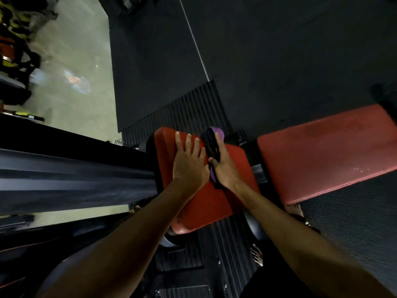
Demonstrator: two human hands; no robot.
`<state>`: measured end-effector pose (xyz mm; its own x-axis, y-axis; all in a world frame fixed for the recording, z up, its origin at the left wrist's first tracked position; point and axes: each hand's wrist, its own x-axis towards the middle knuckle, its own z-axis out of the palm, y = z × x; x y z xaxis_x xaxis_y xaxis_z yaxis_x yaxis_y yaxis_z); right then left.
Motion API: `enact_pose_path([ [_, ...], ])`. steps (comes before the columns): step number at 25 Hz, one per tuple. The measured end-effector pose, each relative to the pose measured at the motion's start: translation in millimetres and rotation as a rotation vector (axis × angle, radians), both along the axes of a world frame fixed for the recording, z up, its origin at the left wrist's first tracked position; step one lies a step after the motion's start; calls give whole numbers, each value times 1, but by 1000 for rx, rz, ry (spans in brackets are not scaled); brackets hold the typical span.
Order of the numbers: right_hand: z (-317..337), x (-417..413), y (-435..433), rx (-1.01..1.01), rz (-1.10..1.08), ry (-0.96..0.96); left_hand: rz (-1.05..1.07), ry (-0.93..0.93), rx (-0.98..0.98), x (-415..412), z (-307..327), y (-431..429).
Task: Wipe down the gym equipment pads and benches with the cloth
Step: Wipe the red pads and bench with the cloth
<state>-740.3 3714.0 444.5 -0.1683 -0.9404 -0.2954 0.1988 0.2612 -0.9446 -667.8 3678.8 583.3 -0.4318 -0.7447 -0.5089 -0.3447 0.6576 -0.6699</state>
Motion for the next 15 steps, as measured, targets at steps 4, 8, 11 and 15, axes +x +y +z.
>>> enact_pose_path([
  [4, -24, 5, 58, -65, -21, 189, -7, 6, -9, 0, -2, 0],
  [8, -59, -14, 0, 239, -68, 117, 4, -2, -11, -2, 0, 1],
  [11, -36, -18, -44, 187, -73, 20, 14, -27, -14, -6, -2, 2],
  [15, -8, -12, -6, -20, -2, 107, 41, -37, 6, -9, -5, 0],
])
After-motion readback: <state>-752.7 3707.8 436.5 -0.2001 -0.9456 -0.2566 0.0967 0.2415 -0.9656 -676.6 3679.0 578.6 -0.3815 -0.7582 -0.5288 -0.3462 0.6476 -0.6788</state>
